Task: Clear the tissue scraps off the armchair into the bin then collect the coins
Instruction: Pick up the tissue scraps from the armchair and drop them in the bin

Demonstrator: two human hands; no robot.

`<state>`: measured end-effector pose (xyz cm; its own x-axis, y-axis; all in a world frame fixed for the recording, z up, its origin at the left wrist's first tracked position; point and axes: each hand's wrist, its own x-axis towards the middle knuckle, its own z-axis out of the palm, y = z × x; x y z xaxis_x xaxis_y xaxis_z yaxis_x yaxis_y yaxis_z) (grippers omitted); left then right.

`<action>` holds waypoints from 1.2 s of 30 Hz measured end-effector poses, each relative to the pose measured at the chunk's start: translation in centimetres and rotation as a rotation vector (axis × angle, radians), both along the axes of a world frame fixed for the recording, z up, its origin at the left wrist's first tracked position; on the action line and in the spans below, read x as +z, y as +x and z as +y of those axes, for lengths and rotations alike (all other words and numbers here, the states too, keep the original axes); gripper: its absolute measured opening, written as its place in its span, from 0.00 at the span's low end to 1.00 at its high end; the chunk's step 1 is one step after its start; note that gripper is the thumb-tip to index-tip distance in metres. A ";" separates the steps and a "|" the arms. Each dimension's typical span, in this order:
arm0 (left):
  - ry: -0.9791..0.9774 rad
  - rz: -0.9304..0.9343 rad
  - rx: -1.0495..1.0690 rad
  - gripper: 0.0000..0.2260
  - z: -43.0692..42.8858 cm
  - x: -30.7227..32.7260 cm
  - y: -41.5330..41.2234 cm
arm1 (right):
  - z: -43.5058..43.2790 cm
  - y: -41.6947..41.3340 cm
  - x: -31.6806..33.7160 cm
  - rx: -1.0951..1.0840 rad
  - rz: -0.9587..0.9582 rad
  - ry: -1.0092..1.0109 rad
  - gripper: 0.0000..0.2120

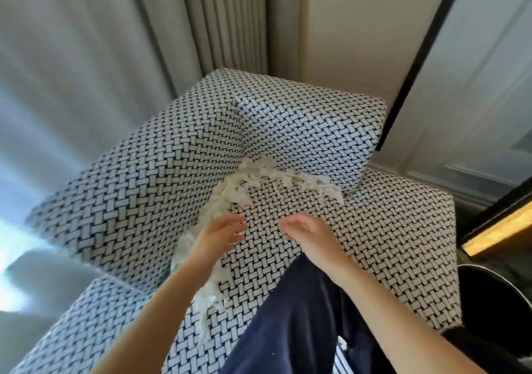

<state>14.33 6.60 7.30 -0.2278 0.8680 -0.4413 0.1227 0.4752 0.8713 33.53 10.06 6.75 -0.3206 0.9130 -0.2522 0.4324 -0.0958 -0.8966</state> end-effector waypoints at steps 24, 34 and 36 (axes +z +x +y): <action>-0.238 -0.091 0.407 0.07 -13.9 -9.6 -7.7 | -7.7 -12.1 -6.7 0.555 -0.360 0.210 0.21; -0.202 -0.095 0.395 0.08 -12.0 -8.9 -7.1 | -5.8 -11.1 -4.3 0.447 -0.405 0.288 0.13; -0.182 -0.090 0.378 0.08 -11.6 -8.8 -6.9 | -5.5 -10.7 -3.9 0.385 -0.358 0.307 0.09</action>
<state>7.44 -4.98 -1.48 -0.4684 0.6366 -0.6127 -0.1628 0.6194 0.7680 22.80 4.59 2.85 -0.5859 0.7966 -0.1492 0.6648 0.3670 -0.6507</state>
